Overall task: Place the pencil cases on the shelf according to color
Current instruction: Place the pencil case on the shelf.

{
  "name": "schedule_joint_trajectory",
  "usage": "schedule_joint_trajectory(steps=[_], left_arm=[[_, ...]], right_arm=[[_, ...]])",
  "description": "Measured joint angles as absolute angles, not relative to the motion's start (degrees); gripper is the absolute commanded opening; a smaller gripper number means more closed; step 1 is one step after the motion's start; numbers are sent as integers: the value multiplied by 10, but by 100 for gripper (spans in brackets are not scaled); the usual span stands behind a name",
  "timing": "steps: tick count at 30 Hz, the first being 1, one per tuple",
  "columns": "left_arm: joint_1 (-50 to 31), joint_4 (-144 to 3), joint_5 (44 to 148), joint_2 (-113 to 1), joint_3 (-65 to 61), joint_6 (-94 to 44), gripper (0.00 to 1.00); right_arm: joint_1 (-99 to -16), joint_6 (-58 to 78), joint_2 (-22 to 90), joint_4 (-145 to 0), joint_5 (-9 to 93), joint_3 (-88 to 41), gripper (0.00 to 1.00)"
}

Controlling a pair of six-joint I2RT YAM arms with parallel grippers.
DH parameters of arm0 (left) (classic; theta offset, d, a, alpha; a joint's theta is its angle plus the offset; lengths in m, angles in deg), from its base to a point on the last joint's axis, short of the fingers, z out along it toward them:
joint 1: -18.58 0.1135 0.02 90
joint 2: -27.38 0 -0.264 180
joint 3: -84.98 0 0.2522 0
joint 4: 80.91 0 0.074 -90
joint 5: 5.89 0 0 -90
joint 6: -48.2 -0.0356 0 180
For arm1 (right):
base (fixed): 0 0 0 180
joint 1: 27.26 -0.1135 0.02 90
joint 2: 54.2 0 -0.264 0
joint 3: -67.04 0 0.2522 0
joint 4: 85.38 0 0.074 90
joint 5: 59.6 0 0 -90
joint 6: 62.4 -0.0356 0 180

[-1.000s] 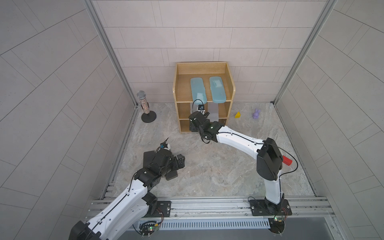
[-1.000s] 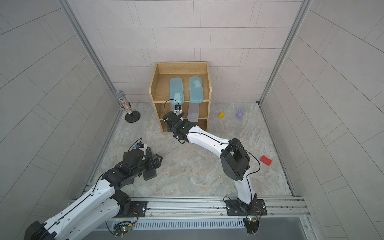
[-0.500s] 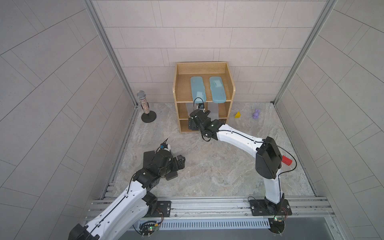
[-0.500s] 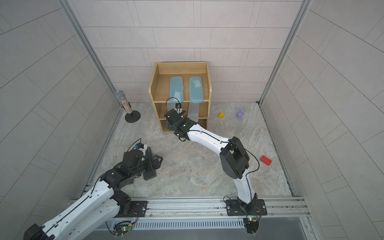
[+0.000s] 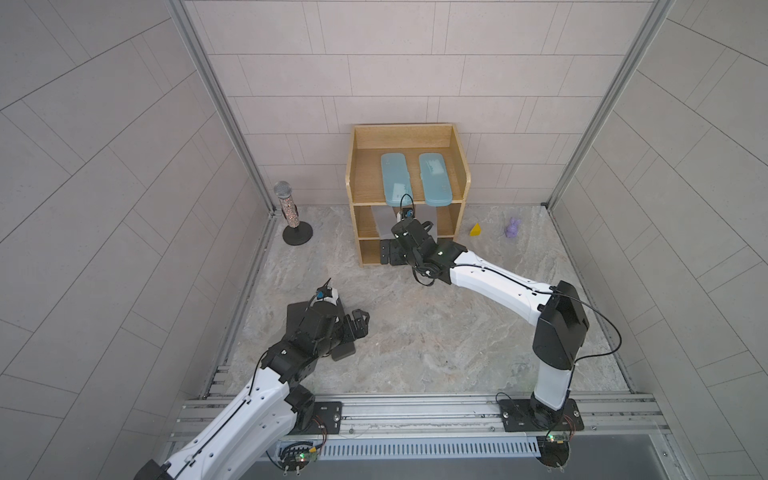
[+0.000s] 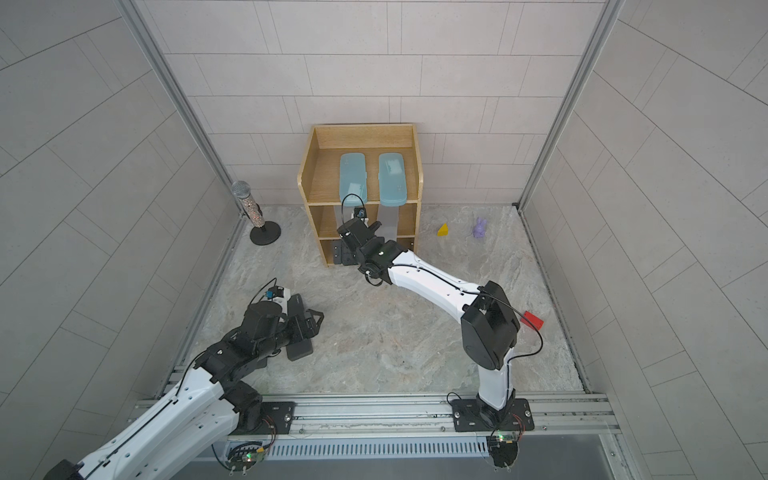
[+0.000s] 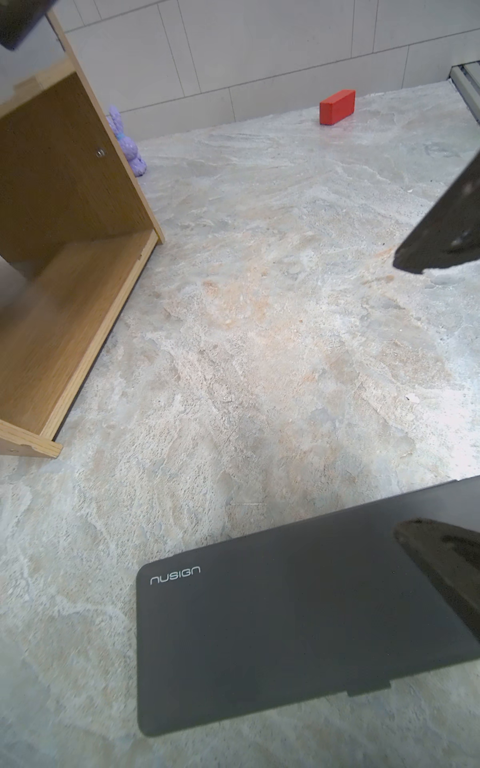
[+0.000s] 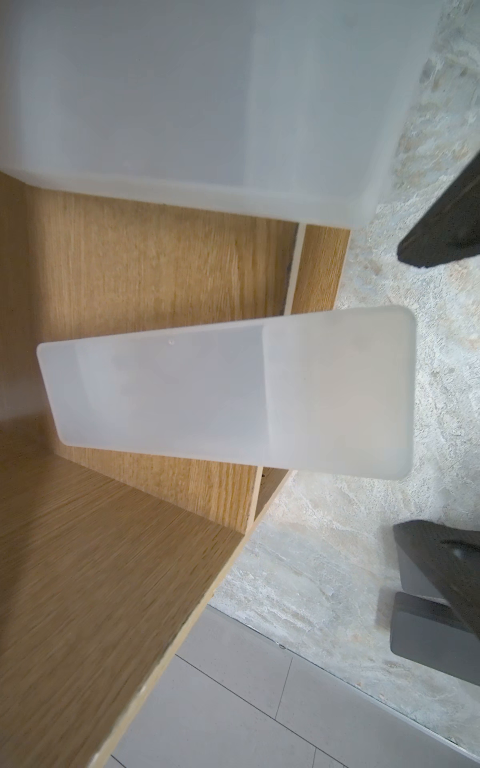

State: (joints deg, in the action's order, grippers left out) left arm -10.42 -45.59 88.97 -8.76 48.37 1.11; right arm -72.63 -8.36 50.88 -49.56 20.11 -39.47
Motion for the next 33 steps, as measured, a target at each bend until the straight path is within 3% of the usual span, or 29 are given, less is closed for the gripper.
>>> schedule_joint_trajectory(steps=[11, 12, 17, 20, 24, 33], left_arm=[[-104, -435, 838, -123, 477, 23, 100], [-104, -432, 833, -133, 474, 23, 100], [-104, -431, 803, -159, 468, 23, 100], [-104, -433, 795, -165, 468, 25, 100], [-99, -432, 783, -184, 465, 25, 100], [-86, -440, 768, -231, 464, 35, 100]], right_arm=[[-756, -81, 439, -512, 204, -293, 97], [-758, -80, 433, -514, 203, -283, 94], [-764, -82, 409, -535, 205, -235, 58], [-763, -79, 412, -547, 214, -231, 49], [-755, -76, 436, -568, 231, -249, 44], [-724, -84, 533, -618, 268, -326, 43]])
